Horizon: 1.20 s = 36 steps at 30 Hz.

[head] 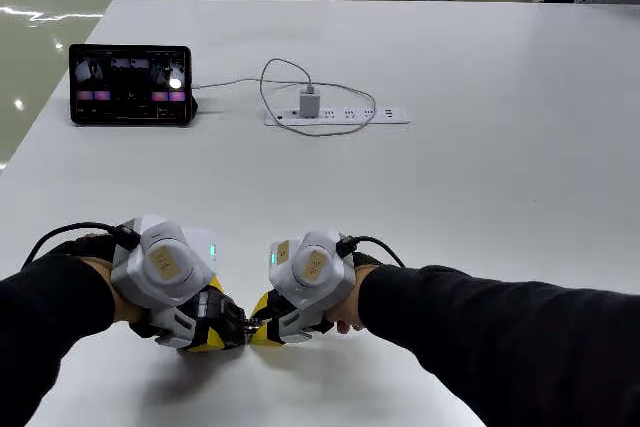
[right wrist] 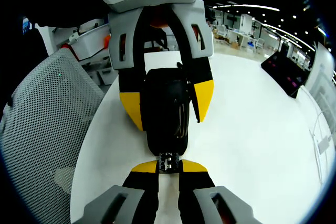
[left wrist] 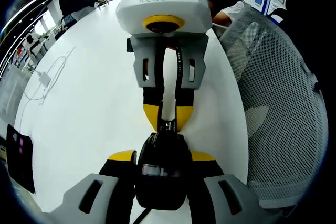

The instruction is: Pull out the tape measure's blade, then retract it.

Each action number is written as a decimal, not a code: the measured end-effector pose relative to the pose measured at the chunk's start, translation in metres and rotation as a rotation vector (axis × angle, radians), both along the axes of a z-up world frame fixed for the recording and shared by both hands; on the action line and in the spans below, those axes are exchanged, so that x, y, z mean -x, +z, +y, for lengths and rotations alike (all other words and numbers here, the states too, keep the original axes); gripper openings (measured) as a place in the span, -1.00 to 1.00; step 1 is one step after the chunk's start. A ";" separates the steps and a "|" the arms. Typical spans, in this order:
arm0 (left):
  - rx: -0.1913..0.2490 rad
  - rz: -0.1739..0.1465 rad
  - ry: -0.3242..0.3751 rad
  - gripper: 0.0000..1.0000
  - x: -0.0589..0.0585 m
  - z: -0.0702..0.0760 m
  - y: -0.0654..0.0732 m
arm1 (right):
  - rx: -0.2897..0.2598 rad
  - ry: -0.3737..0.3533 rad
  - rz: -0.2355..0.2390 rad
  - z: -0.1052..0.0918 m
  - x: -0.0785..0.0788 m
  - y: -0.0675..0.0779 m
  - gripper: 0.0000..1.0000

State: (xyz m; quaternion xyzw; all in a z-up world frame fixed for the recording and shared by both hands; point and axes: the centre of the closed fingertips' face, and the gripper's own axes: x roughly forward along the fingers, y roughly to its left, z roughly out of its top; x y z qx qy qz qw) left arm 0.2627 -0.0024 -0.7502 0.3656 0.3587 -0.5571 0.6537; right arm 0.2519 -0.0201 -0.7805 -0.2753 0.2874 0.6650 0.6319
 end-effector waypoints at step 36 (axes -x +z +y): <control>0.013 0.003 0.015 -0.35 -0.001 0.000 0.000 | 0.022 -0.015 0.030 -0.021 -0.001 0.000 -0.80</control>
